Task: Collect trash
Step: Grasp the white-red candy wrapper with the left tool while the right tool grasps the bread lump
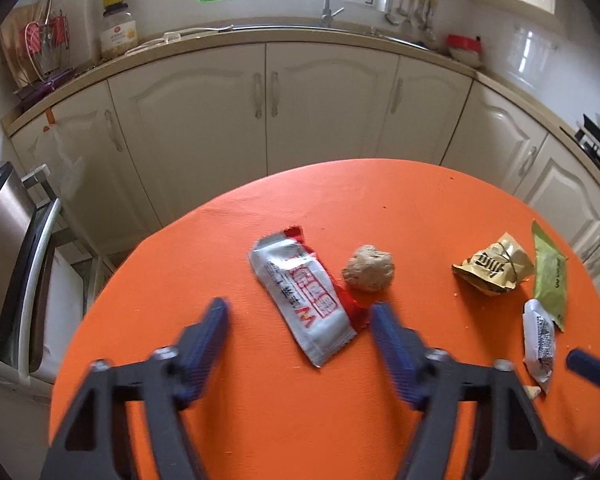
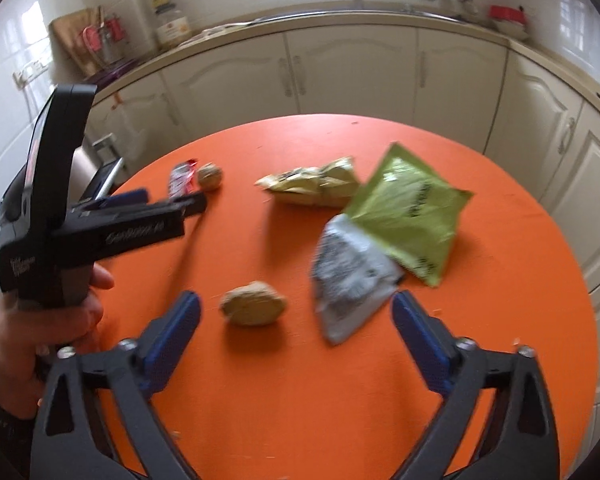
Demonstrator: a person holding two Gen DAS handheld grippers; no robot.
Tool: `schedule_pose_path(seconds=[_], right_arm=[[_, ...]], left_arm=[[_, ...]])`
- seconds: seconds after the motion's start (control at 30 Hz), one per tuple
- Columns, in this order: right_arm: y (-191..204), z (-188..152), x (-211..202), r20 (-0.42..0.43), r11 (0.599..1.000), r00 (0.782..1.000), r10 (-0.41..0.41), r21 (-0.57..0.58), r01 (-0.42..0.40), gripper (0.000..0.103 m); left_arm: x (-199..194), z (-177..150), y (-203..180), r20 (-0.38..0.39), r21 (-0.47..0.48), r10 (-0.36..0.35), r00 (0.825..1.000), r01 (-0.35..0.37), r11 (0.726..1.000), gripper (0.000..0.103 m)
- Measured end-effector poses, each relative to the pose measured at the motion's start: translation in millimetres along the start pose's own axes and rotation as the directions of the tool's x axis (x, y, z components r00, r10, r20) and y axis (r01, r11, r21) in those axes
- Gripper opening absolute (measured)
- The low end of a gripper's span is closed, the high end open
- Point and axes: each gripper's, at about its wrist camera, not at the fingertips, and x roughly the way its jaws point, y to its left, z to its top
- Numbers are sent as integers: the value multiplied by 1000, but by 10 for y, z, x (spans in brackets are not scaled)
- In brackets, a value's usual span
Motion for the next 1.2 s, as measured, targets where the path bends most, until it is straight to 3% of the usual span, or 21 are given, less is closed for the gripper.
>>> schedule_pose_path(seconds=[0.07,0.17,0.23,0.3,0.4,0.43,0.57,0.63,0.73,0.77,0.83,0.9,0.93,1.2], right_arm=[[80,-23,30,-5,1000,1000,0,-12,0,81],[192,-42,95,-5,1000,1000,-13,-21,13,76],[238,-31,148,-4,998,999,-53,-42,53,68],[250,-27,166,-7,997,998,-59,-45,59,49],[286,-33,176,-11,994,997,-80,-73,79,46],[289,-35,170,-12,994,997,-81,-75,80,46],[283,-34,168,-18,995,997,-72,-67,71,46],[286,-30,175,-16,995,997,-73,-69,71,46],[289,-41,175,-9,994,997,-82,-76,81,43],[286,-35,183,-9,994,997,-74,-75,73,40],[261,-44,173,-7,996,998,-55,-69,54,40],[256,-63,157,-7,997,999,-40,-73,39,39],[251,-75,136,-6,997,999,-32,-70,31,39],[143,-190,-190,32,1000,999,-19,-23,19,39]], left_arm=[[8,16,86,2,-8,-3,1000,3,1000,39],[46,43,171,3,-6,-16,1000,16,1000,33],[46,38,205,3,5,-6,1000,6,1000,17],[76,74,267,-9,-3,-28,1000,28,1000,14],[14,28,297,-8,21,-19,1000,20,1000,16],[-2,37,293,4,24,-8,1000,8,1000,22],[-66,19,279,35,16,-16,999,15,1000,70],[1,38,263,38,12,-18,999,17,1000,71],[179,50,289,8,-7,3,1000,-3,1000,60],[197,82,288,22,-7,0,1000,0,1000,41],[234,119,297,17,-9,9,1000,-9,1000,30],[222,104,311,18,-21,-18,1000,19,1000,26],[218,93,330,17,-23,-28,999,29,999,18],[15,-77,375,24,-14,-72,997,72,997,14]])
